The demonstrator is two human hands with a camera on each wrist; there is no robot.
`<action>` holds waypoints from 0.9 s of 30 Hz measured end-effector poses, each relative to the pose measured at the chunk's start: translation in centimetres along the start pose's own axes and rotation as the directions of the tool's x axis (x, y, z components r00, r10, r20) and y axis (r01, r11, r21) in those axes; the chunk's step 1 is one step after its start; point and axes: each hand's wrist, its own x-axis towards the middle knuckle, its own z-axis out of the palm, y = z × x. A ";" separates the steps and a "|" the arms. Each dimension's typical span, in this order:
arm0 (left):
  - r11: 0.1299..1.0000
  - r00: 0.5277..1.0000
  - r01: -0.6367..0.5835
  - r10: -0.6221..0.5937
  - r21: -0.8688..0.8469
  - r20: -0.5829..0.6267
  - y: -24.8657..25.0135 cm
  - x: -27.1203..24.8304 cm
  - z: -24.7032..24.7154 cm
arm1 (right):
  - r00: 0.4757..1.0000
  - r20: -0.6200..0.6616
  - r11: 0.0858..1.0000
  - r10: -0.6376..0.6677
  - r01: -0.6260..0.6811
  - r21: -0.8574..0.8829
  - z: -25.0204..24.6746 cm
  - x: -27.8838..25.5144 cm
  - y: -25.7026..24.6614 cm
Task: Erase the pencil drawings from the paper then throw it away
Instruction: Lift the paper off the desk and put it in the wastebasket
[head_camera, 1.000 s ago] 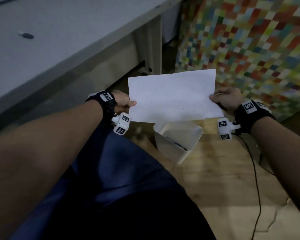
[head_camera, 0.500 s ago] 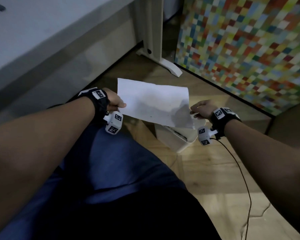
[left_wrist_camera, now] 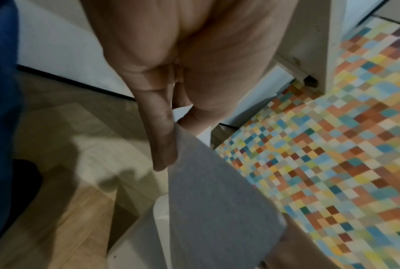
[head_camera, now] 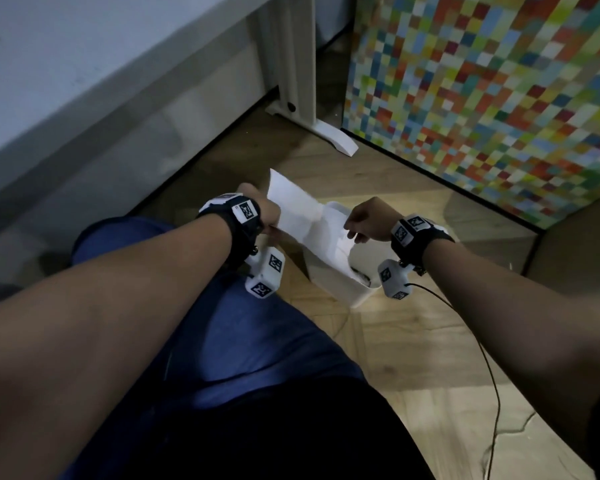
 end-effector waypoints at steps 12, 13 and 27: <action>0.994 0.993 -0.112 0.112 0.009 -0.023 0.6 -2.7 -1.2 | 0.963 0.043 0.893 -0.266 0.230 0.386 9.1 -3.3 -3.7; 0.993 0.993 -0.118 0.117 -0.011 -0.017 0.7 -3.6 -1.8 | 0.964 0.082 0.918 -0.251 0.211 0.337 9.2 -3.6 -3.2; 0.998 0.998 -0.061 0.061 0.021 -0.004 0.0 -3.3 -1.7 | 0.918 0.024 0.917 -0.396 0.396 -0.052 8.1 -3.0 -4.0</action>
